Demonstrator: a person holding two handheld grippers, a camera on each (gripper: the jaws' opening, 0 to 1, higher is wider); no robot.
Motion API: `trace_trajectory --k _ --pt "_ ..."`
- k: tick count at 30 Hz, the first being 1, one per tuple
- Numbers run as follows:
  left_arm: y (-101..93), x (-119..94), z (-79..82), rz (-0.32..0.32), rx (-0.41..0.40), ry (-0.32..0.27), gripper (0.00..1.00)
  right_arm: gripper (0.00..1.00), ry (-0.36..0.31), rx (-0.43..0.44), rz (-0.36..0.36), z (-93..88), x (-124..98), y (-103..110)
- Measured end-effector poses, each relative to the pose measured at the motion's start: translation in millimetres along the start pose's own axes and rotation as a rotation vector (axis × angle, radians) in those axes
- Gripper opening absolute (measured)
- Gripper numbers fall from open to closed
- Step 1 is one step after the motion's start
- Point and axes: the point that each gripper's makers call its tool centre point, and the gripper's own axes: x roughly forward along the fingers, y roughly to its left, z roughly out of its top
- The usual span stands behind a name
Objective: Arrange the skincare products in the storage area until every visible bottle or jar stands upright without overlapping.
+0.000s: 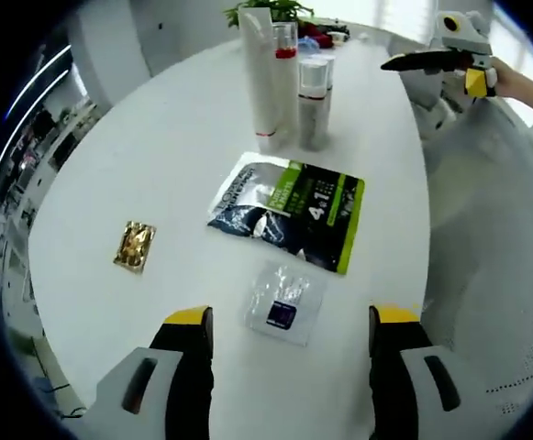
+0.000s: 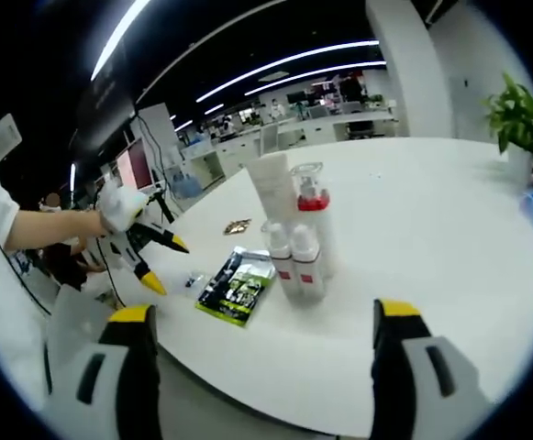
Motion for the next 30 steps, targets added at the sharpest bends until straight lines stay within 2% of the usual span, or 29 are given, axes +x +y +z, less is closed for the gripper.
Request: trace_trajectory --k 3,12,16,23,28,30 --pt "-3.2 -5 -3.1 0.016 -0.044 -0.024 0.69 0.98 0.001 -0.009 0.007 1.6 -1 1" --pt "-5.7 -29 -5.0 0.113 -0.237 -0.165 0.75 0.98 0.000 -0.041 0.032 10.0 0 8" --pt "-7.3 -40 -5.5 0.142 -0.287 -0.216 0.77 0.98 -0.001 -0.050 0.042 12.3 0 10" --pt "-8.6 -60 -6.2 0.196 -0.453 -0.329 0.81 0.98 -0.008 -0.066 0.049 18.2 -1 11" --pt "-10.3 -70 -10.3 0.241 -0.492 -0.376 0.88 0.98 -0.017 -0.073 0.050 22.1 -4 10" --pt "-11.4 -73 -10.0 0.249 -0.534 -0.405 0.89 0.98 -0.018 -0.073 0.049 22.7 -4 9"
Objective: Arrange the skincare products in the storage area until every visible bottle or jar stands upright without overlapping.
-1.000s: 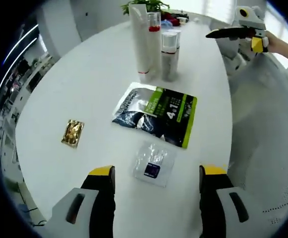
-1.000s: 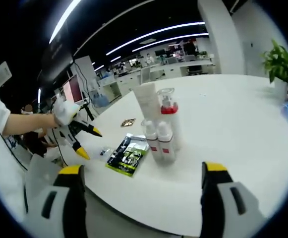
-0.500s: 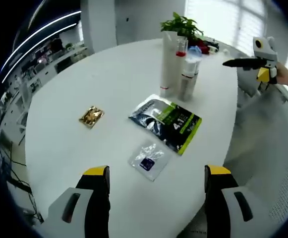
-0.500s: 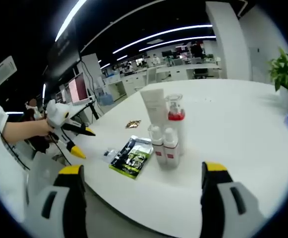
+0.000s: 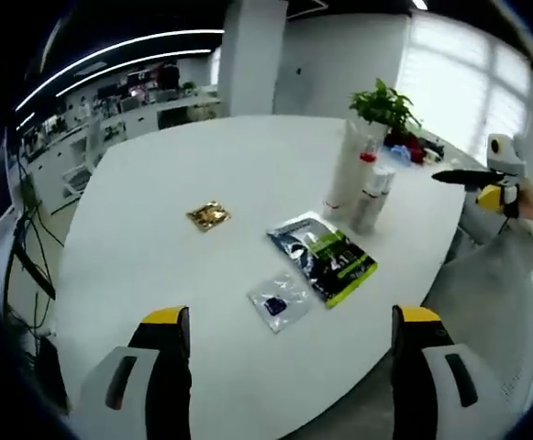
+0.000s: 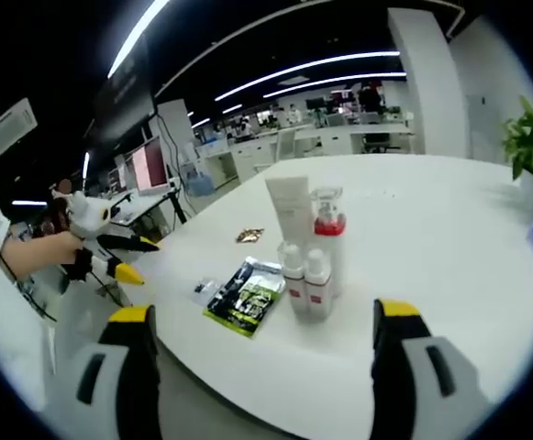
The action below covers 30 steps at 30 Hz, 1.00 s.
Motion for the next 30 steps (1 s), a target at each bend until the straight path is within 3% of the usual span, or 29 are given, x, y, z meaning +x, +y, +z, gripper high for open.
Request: trace_trajectory --k 12,30 --pt "0.1 -8 -4.9 0.054 -0.081 -0.033 0.93 0.98 -0.010 0.003 0.000 2.4 -1 1" --pt "6.2 1 6.6 0.054 -0.025 -0.005 0.95 0.98 -0.003 0.009 -0.004 0.5 1 -7"
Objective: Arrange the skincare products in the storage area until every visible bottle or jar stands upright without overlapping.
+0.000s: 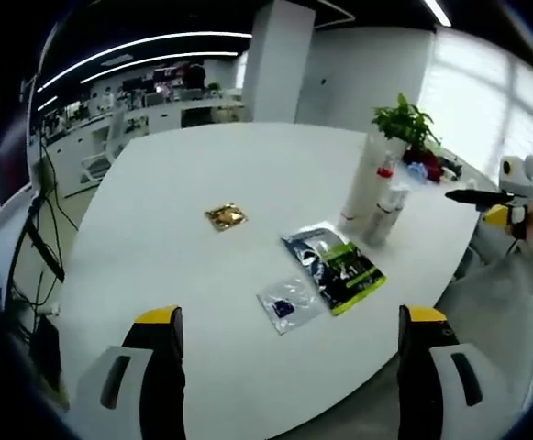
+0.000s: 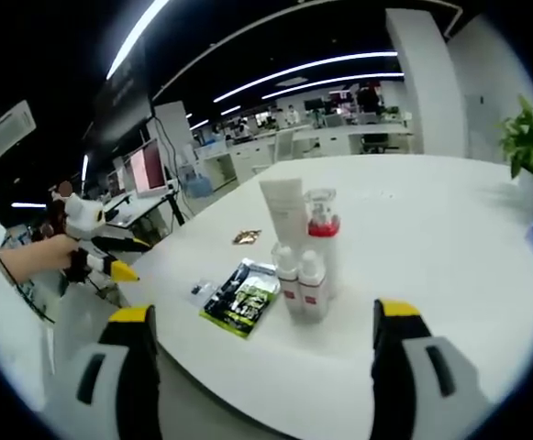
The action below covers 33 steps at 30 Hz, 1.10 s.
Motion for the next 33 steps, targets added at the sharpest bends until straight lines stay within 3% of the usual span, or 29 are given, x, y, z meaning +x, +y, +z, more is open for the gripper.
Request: trace_trajectory --k 12,33 --pt "18.8 26 27.2 -0.017 0.104 0.038 0.95 0.98 0.015 0.002 -0.002 -0.7 6 -6" --pt "38.0 80 53.8 -0.065 0.287 0.163 0.93 0.98 0.050 0.011 -0.007 -7.4 19 -15"
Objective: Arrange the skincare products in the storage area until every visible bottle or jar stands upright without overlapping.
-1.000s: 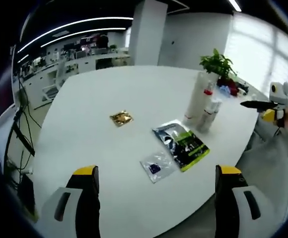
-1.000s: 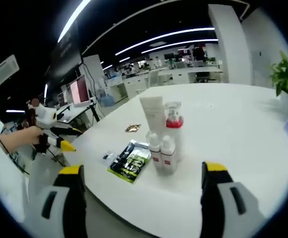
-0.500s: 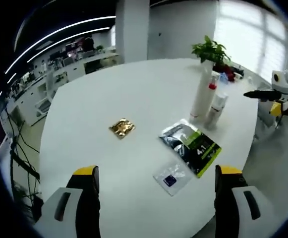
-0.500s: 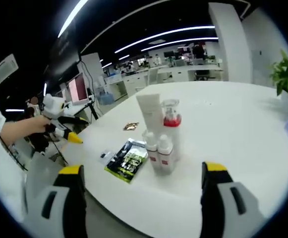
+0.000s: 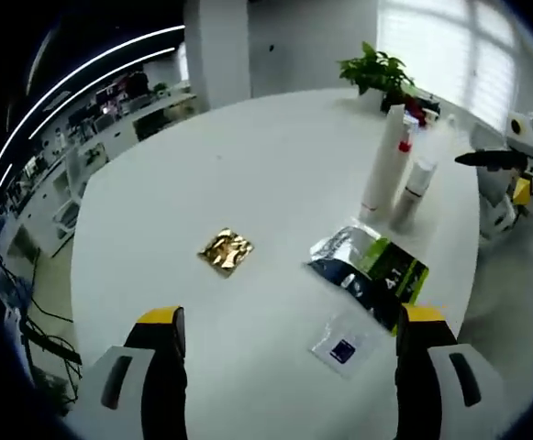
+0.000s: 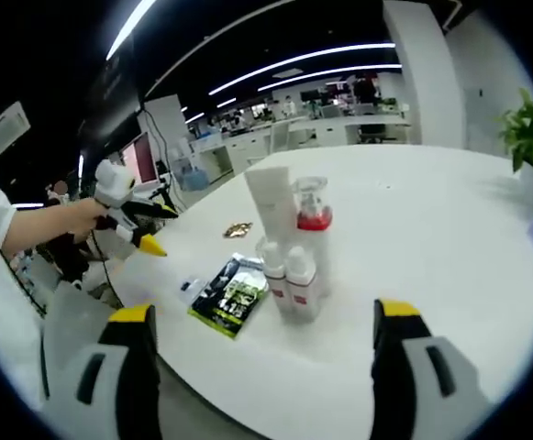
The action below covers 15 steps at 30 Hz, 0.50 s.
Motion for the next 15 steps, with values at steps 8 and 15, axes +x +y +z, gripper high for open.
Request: trace_trajectory --k 8,15 --pt "14.6 20 11.3 -0.006 0.069 0.038 0.92 0.98 0.014 -0.003 0.009 -1.8 3 2" --pt "31.1 38 12.5 -0.006 0.114 0.085 0.92 0.98 0.015 0.006 0.005 -1.5 4 -1"
